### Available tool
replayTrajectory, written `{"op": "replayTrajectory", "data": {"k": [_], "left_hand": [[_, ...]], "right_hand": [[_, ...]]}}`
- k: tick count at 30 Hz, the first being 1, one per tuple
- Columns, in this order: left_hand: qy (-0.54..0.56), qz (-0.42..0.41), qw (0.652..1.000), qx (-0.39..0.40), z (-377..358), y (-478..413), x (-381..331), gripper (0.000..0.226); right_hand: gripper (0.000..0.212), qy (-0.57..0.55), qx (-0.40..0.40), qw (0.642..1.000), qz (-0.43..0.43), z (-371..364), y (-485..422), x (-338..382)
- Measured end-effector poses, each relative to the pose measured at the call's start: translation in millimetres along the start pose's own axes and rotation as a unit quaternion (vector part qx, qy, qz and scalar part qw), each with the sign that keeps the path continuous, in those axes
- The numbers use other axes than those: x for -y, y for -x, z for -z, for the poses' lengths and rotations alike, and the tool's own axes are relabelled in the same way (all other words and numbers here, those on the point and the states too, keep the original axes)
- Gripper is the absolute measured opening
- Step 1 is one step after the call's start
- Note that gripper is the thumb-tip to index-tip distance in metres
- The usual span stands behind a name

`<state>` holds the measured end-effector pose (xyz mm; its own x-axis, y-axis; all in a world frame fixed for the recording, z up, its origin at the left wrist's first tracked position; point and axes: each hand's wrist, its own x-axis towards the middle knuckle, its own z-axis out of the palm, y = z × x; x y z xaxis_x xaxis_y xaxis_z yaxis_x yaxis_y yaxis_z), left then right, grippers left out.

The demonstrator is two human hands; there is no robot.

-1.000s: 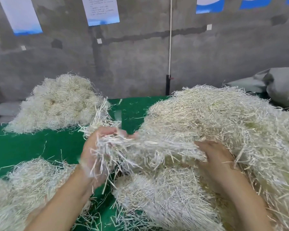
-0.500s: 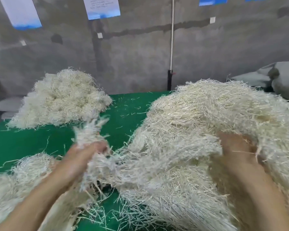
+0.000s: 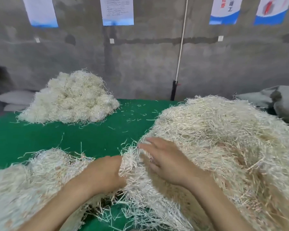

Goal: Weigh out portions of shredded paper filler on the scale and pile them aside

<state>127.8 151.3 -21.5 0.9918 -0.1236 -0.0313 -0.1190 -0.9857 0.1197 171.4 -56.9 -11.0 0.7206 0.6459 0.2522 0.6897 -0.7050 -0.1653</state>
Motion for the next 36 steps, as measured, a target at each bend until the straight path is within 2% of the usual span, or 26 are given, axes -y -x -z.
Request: {"op": "replayTrajectory", "data": {"k": [3,7,10,12,14,15,18,19,20,21,23,24,25,27,28,29,30,32,33,34,36], "left_hand": [[0.07,-0.019,0.996,-0.057,16,13,8,0.019],[0.076,0.008,0.993,-0.09,33,34,35,0.026],[0.136,0.017,0.985,-0.101,42,46,57,0.02],[0.179,0.027,0.968,-0.174,50,49,70,0.018],[0.241,0.043,0.937,-0.249,59,45,71,0.025],[0.28,0.036,0.923,-0.262,62,41,63,0.028],[0.371,0.0,0.898,-0.235,62,30,22,0.03],[0.391,0.006,0.889,-0.236,62,24,12,0.033],[0.413,0.027,0.878,-0.24,64,21,3,0.034],[0.444,0.058,0.86,-0.245,67,17,-3,0.031],[0.512,0.107,0.816,-0.245,74,16,-10,0.034],[0.54,0.111,0.797,-0.246,77,17,-14,0.039],[0.568,0.101,0.779,-0.244,79,18,-16,0.043],[0.64,0.068,0.74,-0.193,85,24,-25,0.06],[0.667,0.044,0.726,-0.164,86,30,-31,0.06],[0.692,0.007,0.708,-0.138,85,34,-37,0.042],[0.723,-0.017,0.682,-0.114,83,38,-45,0.022],[0.779,-0.041,0.619,-0.093,76,36,-51,0.038],[0.813,-0.038,0.575,-0.085,74,35,-52,0.046],[0.85,-0.032,0.519,-0.084,74,35,-52,0.045],[0.924,-0.041,0.379,-0.013,74,35,-45,0.026]], "right_hand": [[0.024,0.03,0.051,0.997,0.042,-30,-33,-7],[0.009,0.08,0.033,0.995,0.048,-40,-31,-45],[0.023,0.162,0.07,0.984,-0.03,-37,-5,-89],[0.038,0.201,0.112,0.967,-0.109,-30,16,-117],[0.054,0.176,0.131,0.962,-0.163,-23,34,-125],[0.057,0.153,0.145,0.962,-0.175,-19,37,-119],[0.053,0.075,0.204,0.957,-0.19,5,30,-81],[0.056,0.048,0.196,0.959,-0.201,18,28,-67],[0.057,0.042,0.155,0.964,-0.211,33,27,-55],[0.055,0.062,0.069,0.971,-0.222,48,27,-43],[0.047,0.087,-0.168,0.957,-0.218,69,32,-21],[0.046,0.003,-0.261,0.943,-0.205,73,34,-9],[0.048,-0.14,-0.295,0.926,-0.19,77,33,6],[0.07,-0.454,-0.217,0.847,-0.17,80,28,40],[0.084,-0.541,-0.156,0.809,-0.168,79,22,54],[0.095,-0.579,-0.105,0.793,-0.159,78,17,68],[0.101,-0.588,-0.076,0.792,-0.144,74,10,80],[0.104,-0.581,-0.073,0.798,-0.145,66,1,100],[0.097,-0.572,-0.087,0.801,-0.154,65,-3,107],[0.08,-0.57,-0.112,0.8,-0.151,63,-6,110],[0.066,-0.554,-0.147,0.803,-0.161,62,-9,112]]}}
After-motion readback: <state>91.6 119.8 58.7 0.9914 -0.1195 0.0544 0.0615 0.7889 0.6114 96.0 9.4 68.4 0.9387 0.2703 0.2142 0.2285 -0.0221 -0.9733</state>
